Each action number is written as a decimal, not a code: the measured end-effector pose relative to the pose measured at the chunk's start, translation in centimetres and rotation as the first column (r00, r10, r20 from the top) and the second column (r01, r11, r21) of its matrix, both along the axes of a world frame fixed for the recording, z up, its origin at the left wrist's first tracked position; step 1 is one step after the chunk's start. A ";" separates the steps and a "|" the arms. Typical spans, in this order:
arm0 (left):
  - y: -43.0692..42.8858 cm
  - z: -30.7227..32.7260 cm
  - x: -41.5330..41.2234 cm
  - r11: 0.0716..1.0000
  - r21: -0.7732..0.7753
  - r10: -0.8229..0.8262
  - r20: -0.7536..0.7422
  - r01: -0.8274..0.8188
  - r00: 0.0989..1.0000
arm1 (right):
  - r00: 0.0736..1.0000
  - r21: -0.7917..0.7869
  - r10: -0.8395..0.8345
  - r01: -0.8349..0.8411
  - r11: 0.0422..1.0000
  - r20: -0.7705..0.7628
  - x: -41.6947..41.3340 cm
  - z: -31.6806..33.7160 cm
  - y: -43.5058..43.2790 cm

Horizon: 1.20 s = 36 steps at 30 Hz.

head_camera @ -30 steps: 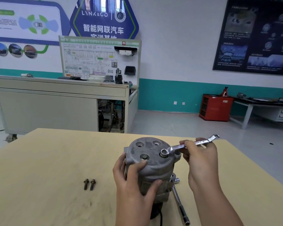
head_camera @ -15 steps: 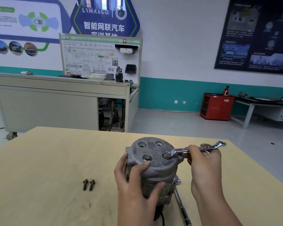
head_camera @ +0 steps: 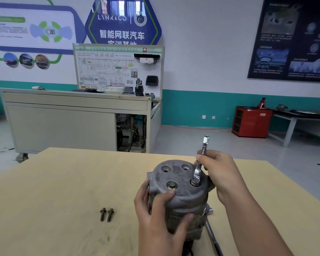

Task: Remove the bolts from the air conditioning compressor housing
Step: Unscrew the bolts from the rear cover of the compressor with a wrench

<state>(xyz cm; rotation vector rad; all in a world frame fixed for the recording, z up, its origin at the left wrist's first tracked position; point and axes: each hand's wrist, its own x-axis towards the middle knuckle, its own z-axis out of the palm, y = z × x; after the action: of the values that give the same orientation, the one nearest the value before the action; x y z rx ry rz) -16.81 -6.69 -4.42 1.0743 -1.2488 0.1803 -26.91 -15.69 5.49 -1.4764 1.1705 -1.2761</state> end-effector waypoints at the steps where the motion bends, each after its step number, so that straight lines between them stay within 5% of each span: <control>1: 0.0 0.1 0.1 1.000 -0.002 0.002 0.005 -0.002 1.000 | 1.000 -0.013 0.023 -0.023 1.000 -0.018 0.2 0.0 0.0; 10: -0.2 -0.4 0.0 0.998 0.035 -0.053 0.022 0.052 0.998 | 0.909 -0.155 0.103 -0.178 0.972 -0.403 2.1 0.3 3.1; 15: -0.3 -0.3 0.0 0.999 -0.005 -0.045 0.033 0.045 0.998 | 0.893 -0.494 -0.149 -0.090 0.865 -0.425 2.1 -1.3 5.5; 23: -0.4 0.0 0.0 0.998 -0.028 -0.064 -0.080 0.062 0.995 | 0.944 -0.841 -0.314 0.089 0.533 -0.099 1.6 -5.8 5.6; 30: -0.2 -0.1 0.0 0.999 0.006 -0.033 -0.040 0.033 0.999 | 0.977 -0.762 0.005 0.163 0.626 0.213 1.5 -7.6 5.7; 36: -0.2 -0.3 0.0 1.000 -0.005 -0.024 -0.027 0.024 0.999 | 0.770 -0.518 0.084 0.340 0.785 0.632 2.3 -6.4 5.8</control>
<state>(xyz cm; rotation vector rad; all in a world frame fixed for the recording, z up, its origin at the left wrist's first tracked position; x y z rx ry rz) -16.76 -6.89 -4.71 1.0534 -1.2355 0.1496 -24.59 -9.88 -0.91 -1.2020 0.4085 -2.1901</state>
